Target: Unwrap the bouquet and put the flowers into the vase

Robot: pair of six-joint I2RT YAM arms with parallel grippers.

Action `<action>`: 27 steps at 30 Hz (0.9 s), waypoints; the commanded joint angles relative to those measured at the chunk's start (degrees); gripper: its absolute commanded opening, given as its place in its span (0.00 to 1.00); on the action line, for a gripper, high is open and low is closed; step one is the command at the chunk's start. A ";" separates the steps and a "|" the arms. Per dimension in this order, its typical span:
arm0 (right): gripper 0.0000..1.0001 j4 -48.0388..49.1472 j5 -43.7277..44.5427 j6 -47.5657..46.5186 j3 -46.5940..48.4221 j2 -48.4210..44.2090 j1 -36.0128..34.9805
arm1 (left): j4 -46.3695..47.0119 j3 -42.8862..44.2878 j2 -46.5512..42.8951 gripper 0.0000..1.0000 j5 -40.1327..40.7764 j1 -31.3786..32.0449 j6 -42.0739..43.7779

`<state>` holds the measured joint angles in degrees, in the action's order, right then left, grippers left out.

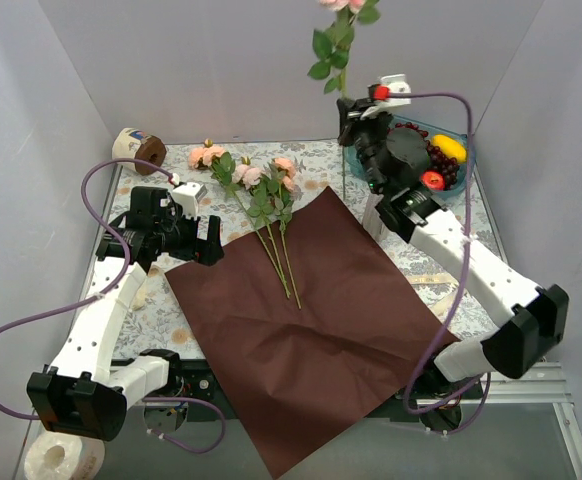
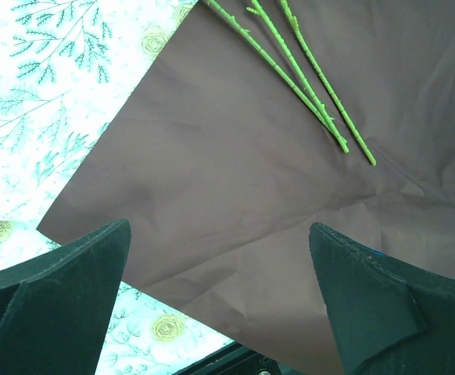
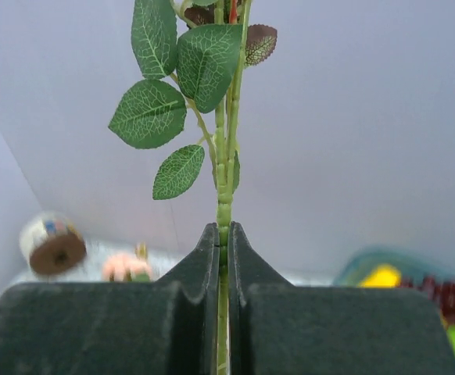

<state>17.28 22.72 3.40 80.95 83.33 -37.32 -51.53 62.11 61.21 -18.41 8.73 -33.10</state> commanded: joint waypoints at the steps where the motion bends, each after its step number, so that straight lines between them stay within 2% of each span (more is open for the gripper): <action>1: 0.01 24.21 -1.88 -14.20 -0.19 -3.44 0.58 | 0.11 2.32 0.40 0.98 -0.39 -0.21 1.72; 3: 0.01 26.55 -1.89 -19.20 1.67 -3.26 0.93 | 0.20 3.02 1.19 0.98 -0.31 -0.21 2.16; 5: 0.01 31.04 0.21 -24.02 -0.60 -3.70 1.63 | 0.38 3.37 1.72 0.98 -0.04 -0.21 2.51; 7: 0.01 38.33 2.84 -25.72 -2.98 -5.10 2.42 | 0.72 3.72 2.16 0.98 -0.04 -0.21 2.87; 13: 0.01 54.14 2.68 -32.66 -12.03 -7.22 4.71 | 1.34 3.99 1.98 0.98 -0.83 -0.21 4.27; 17: 0.01 62.32 4.26 -35.30 -14.85 -6.34 5.59 | 2.57 4.34 2.86 0.98 -4.78 -0.21 3.84; 20: 0.01 62.44 4.44 -34.95 -15.03 -5.29 6.82 | 2.66 5.91 5.05 0.98 -8.39 -0.21 3.22; 27: 0.01 59.54 3.39 -28.10 -16.52 -5.02 10.51 | 2.92 6.45 5.85 0.98 -8.04 -0.21 3.57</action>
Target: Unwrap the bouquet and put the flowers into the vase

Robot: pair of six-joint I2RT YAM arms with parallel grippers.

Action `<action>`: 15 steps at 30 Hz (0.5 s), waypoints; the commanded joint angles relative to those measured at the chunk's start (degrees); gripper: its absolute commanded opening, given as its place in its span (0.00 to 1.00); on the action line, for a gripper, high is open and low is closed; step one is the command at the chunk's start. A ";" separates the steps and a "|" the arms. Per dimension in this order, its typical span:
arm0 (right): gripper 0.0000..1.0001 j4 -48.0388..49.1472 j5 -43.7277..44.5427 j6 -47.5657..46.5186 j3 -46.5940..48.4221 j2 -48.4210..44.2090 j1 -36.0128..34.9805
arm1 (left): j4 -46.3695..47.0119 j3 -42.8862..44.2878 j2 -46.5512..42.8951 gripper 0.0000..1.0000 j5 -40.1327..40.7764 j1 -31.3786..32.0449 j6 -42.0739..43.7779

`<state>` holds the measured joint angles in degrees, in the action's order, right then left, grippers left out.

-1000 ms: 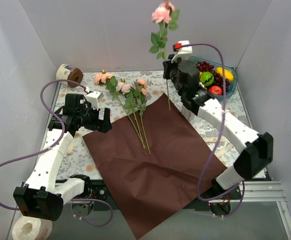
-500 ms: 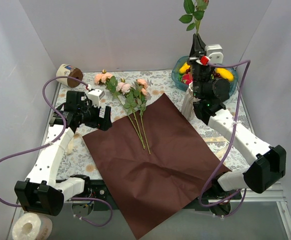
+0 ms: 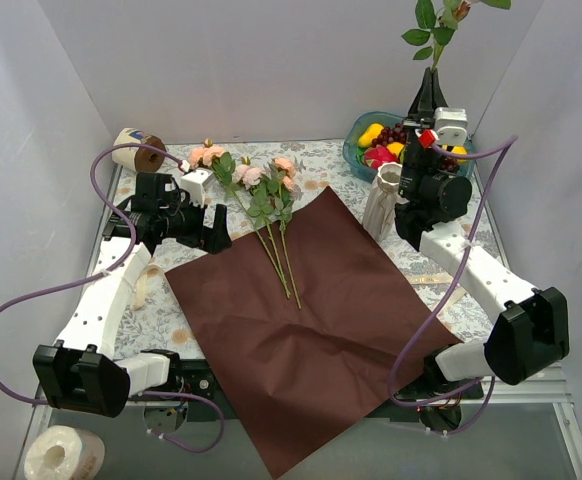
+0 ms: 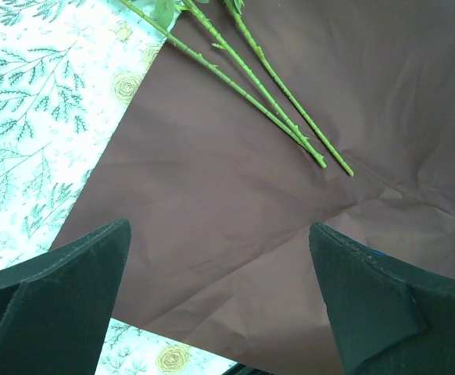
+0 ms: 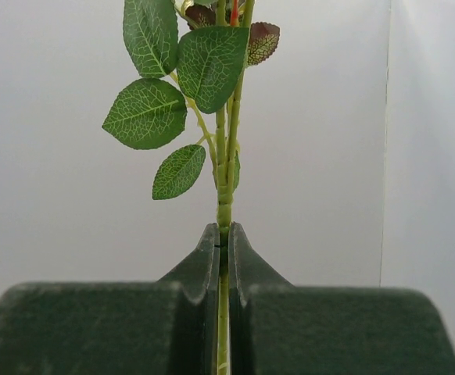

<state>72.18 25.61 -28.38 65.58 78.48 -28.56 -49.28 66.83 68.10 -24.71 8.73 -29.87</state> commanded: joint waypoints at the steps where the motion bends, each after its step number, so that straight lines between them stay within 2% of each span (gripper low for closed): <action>1: 0.01 4.63 0.76 4.47 -1.51 -0.17 2.53 | 0.76 1.73 -1.03 0.98 -1.57 -0.21 0.42; 6: 0.01 2.70 -0.38 9.56 -3.18 0.01 4.56 | 1.20 1.02 -2.00 0.98 -1.57 -0.21 0.78; 15: 0.01 1.12 -1.35 12.64 -3.70 1.50 5.18 | 1.82 1.20 -1.56 0.98 -2.45 -0.21 2.18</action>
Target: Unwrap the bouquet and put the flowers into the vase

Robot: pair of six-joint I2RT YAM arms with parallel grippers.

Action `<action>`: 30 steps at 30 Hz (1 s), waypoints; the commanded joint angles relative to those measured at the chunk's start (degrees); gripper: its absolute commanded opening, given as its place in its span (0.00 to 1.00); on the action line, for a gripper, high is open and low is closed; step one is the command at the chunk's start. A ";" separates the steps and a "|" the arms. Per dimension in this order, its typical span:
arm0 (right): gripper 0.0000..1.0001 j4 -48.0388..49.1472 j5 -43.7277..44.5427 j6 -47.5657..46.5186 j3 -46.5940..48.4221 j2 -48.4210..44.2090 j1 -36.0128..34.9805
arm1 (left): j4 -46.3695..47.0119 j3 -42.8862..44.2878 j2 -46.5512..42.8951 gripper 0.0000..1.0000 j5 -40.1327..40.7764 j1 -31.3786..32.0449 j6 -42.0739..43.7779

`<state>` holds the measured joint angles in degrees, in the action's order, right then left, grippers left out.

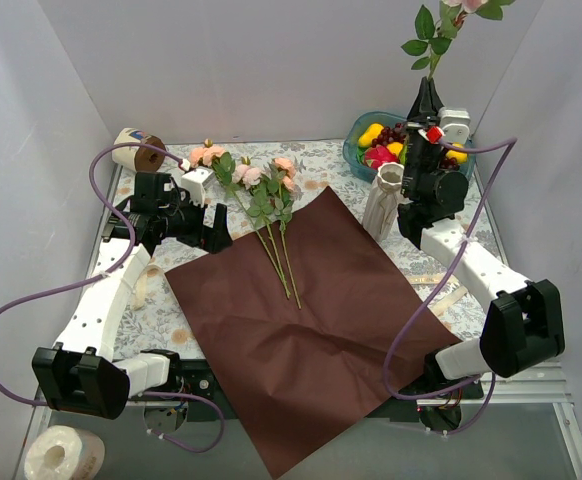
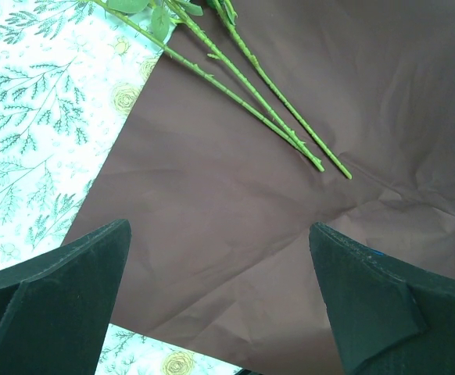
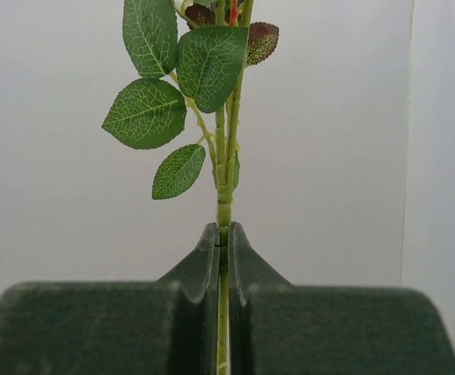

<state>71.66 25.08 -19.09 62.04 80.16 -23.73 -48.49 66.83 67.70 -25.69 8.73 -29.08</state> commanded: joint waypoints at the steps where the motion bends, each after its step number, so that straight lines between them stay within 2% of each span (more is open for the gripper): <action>1: 0.01 1.47 -1.43 4.58 -0.95 -0.27 0.43 | 1.20 1.20 -1.26 0.98 -1.47 -0.21 1.31; 9: 0.01 0.15 -3.90 5.56 -3.68 -0.44 0.43 | 2.96 0.50 -0.47 0.98 -1.38 -0.21 1.22; 22: 0.01 1.99 -2.85 5.46 -8.16 1.67 0.61 | 2.17 1.11 -0.99 0.98 -1.11 -0.21 1.57; 30: 0.01 -3.00 -1.97 8.10 -11.59 0.44 0.52 | 2.08 1.73 -1.17 0.98 -1.11 -0.21 1.48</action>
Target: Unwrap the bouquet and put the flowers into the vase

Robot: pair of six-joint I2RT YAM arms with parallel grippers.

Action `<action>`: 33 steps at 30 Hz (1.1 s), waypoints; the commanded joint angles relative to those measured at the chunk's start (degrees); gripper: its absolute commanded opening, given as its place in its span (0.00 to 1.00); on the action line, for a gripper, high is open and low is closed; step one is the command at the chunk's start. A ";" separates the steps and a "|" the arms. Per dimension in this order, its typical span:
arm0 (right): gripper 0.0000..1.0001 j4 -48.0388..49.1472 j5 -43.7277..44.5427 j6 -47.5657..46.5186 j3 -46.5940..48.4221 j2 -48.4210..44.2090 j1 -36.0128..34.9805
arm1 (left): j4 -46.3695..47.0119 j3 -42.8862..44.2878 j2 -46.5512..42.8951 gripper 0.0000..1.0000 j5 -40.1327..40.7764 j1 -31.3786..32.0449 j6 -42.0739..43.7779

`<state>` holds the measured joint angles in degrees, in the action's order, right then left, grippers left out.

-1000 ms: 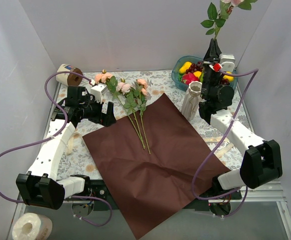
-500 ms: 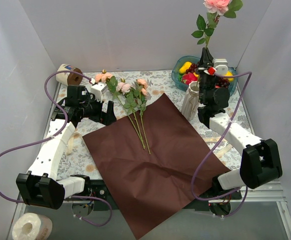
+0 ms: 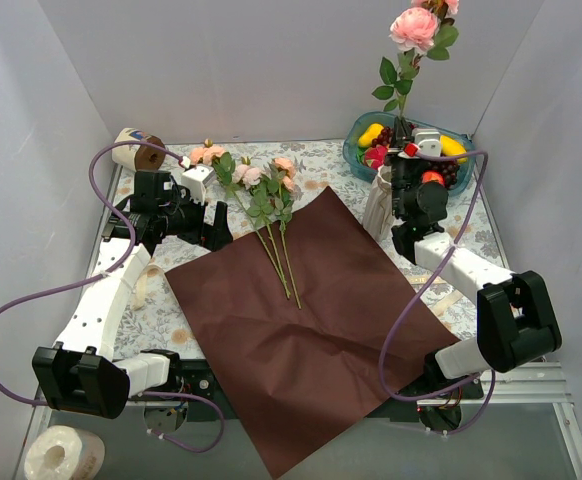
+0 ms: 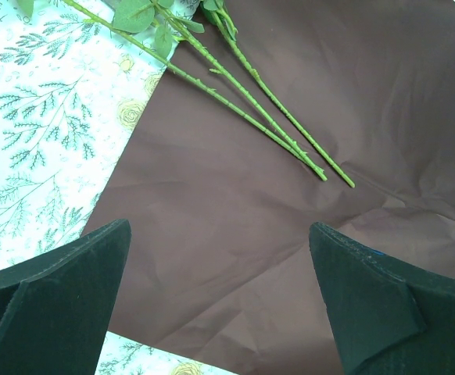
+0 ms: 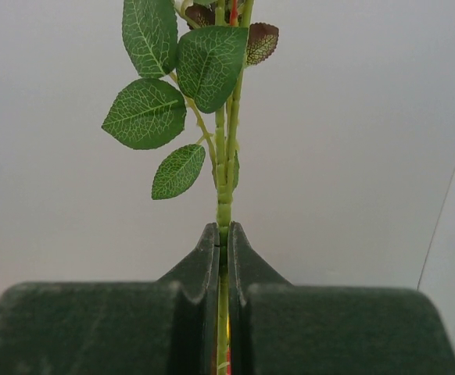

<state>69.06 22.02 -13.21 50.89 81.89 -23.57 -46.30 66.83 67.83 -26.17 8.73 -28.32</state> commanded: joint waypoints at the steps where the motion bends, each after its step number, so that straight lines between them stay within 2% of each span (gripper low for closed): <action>1: 0.02 -1.20 1.27 2.75 -0.79 -1.55 0.37 | -0.02 1.90 -1.30 0.98 -0.63 -0.21 0.63; 2: 0.14 -1.81 1.27 3.54 -1.14 -2.25 0.37 | -0.19 2.34 -1.21 0.98 -0.81 -0.21 0.63; 4: 0.30 -4.36 1.09 4.24 -1.67 -2.87 0.37 | -0.28 2.69 -1.21 0.98 -0.81 -0.21 0.54; 5: 0.44 -5.76 1.09 4.77 -1.85 -3.74 0.28 | -0.28 2.69 -1.30 0.98 -0.81 -0.21 0.28; 10: 0.70 -8.06 2.15 5.83 -4.22 -7.09 0.19 | -0.28 2.69 -1.83 0.98 -0.28 -0.21 0.19; 15: 0.76 -11.22 2.32 5.92 -4.05 -11.83 -0.86 | -0.45 2.78 -2.62 0.98 -0.37 -0.21 0.10; 17: 0.77 -15.24 2.50 5.48 -2.82 -13.59 -2.17 | -0.63 2.96 -2.88 0.98 -0.28 -0.21 0.10; 22: 0.82 -25.19 0.30 1.27 6.12 -15.35 -8.05 | -0.63 2.69 -3.23 0.98 0.33 -0.21 -0.07; 26: 0.84 -37.12 -0.14 -4.96 16.93 -11.33 -16.65 | -0.63 2.69 -3.06 0.98 0.77 -0.21 -0.69; 29: 0.84 -47.50 -0.58 -6.65 24.91 -6.24 -20.27 | -0.89 3.31 -2.53 0.98 1.65 -0.21 -1.47; 30: 0.84 -50.22 -0.40 -6.04 27.04 -4.65 -20.72 | -0.81 3.40 -2.44 0.98 1.91 -0.21 -1.83; 31: 0.84 -57.38 -0.05 -5.17 29.85 -2.80 -21.07 | -0.72 3.31 -2.53 0.98 2.44 -0.21 -1.92; 33: 0.83 -63.31 -0.05 -1.32 35.58 2.82 -21.43 | -0.28 3.22 -2.71 0.98 3.41 -0.21 -2.44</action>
<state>24.34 21.54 -16.75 78.04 76.82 -44.31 -46.74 67.90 66.48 -24.84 8.73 -29.58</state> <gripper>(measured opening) 0.840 0.982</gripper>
